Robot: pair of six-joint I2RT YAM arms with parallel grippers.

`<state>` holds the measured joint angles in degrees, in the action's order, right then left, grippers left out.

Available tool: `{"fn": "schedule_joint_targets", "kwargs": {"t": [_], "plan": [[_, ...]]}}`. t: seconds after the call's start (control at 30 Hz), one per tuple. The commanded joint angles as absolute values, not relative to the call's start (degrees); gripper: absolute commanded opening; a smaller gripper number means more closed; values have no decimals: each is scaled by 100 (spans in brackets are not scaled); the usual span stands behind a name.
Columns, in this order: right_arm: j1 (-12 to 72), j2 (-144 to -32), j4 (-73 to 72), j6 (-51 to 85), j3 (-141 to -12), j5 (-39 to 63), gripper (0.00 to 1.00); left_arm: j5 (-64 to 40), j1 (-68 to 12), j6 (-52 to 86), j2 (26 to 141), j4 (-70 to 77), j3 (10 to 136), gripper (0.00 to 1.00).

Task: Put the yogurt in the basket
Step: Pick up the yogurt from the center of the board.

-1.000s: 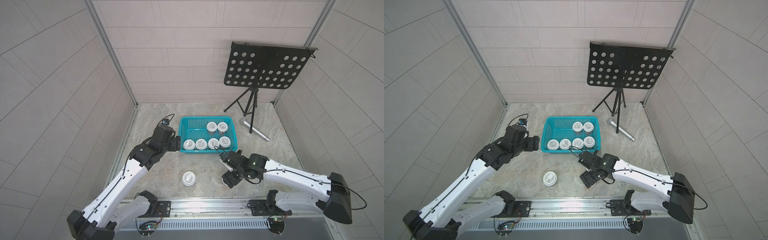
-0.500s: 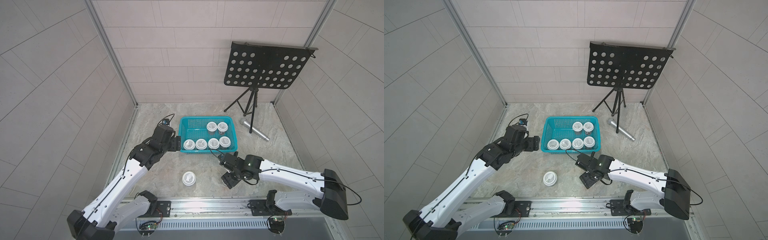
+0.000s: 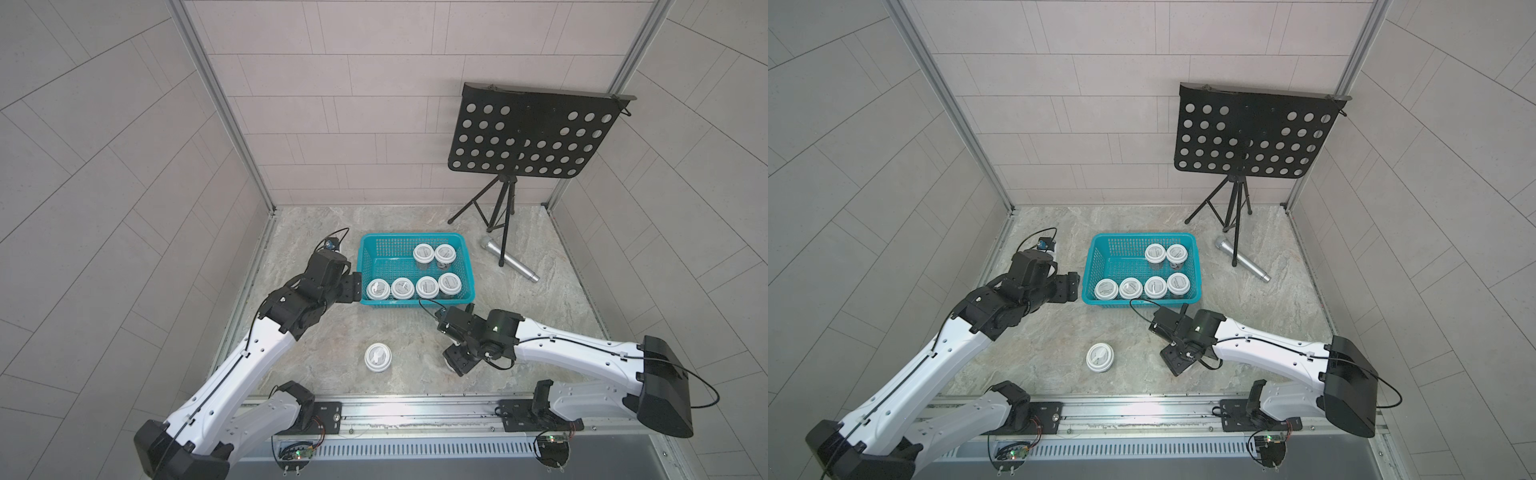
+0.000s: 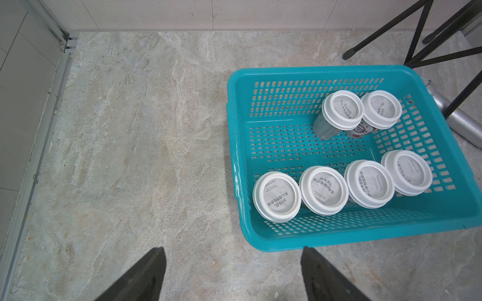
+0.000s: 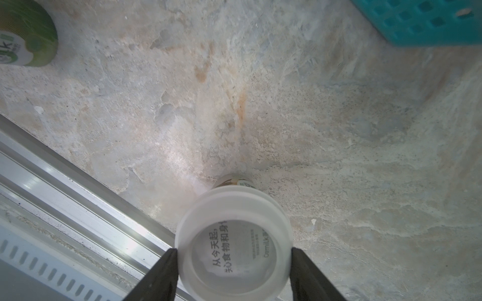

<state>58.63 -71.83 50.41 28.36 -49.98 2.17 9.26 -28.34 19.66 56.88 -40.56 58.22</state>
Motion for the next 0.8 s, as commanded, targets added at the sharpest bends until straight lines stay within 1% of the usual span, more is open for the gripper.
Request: {"fn": "schedule_joint_targets", "kwargs": {"t": [0.0,0.17,0.6,0.77], "plan": [[5906,-7339,5028,2882,-5027,123,70,947,-2778,1927,5660,-4104,5810,88],[5906,-7429,4984,2892,-5012,108,73,948,-2775,1926,5648,-4104,5810,88],[5916,-7560,4915,2936,-4942,123,72,967,-2769,1930,5624,-4104,5801,88],[5916,-7531,4931,2962,-4989,90,67,967,-2760,1926,5625,-4104,5801,88]]}}
